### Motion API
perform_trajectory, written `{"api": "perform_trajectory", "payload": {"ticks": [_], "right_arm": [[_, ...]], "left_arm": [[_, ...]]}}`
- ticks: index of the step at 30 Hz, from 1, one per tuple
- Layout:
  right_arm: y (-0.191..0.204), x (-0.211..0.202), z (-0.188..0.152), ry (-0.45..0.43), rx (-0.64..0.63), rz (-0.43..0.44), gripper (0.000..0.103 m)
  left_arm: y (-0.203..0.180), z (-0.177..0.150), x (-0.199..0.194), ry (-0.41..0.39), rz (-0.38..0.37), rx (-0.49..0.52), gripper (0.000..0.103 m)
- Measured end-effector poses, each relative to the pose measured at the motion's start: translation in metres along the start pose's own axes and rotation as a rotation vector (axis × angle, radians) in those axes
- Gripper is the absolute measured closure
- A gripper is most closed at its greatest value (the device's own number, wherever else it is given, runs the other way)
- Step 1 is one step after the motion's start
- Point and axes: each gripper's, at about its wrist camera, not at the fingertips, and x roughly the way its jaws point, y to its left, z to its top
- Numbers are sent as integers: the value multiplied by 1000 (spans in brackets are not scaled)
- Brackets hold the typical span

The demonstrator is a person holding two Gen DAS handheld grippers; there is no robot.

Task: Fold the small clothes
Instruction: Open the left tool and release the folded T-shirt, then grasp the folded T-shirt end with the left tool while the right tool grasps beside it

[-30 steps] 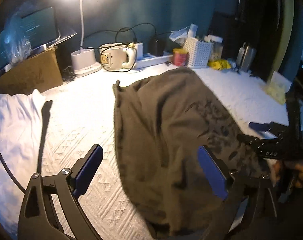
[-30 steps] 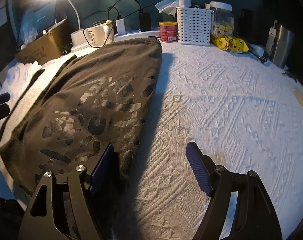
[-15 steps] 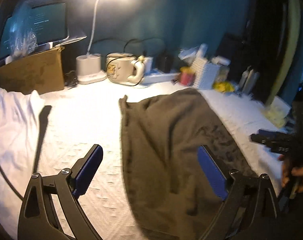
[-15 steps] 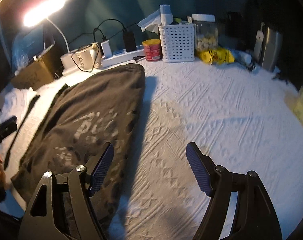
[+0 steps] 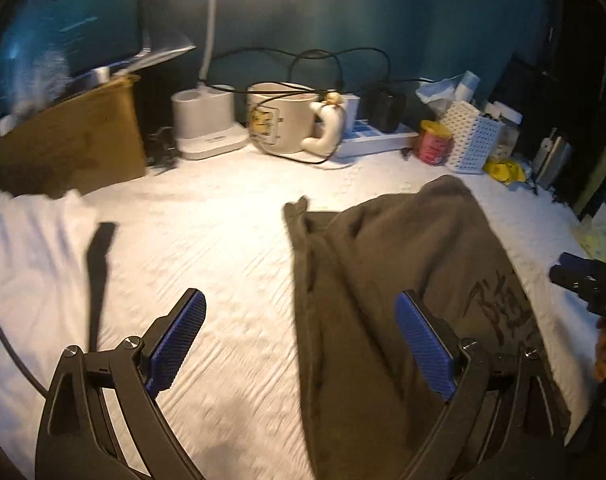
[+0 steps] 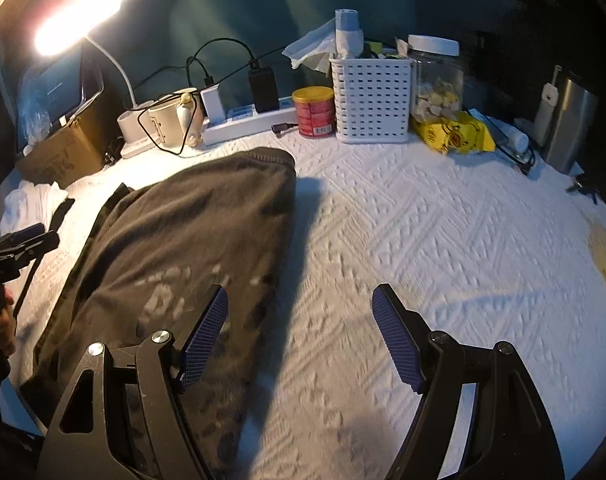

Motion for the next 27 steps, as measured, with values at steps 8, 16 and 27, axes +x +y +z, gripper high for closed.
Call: {"api": "perform_trajectory", "payload": {"ticks": [8,16,27], "right_arm": [[2,11,16,3,-17,-4,25],[-1,29,30,14,-18,-17,25],[-15,62,52,38,-10,-26,25]], "left_arm": [[-5,18,31,26,-96,-12,8],[-17,35,45,40,-125,39,8],[-8,38,82,94,-53,51,8]]}}
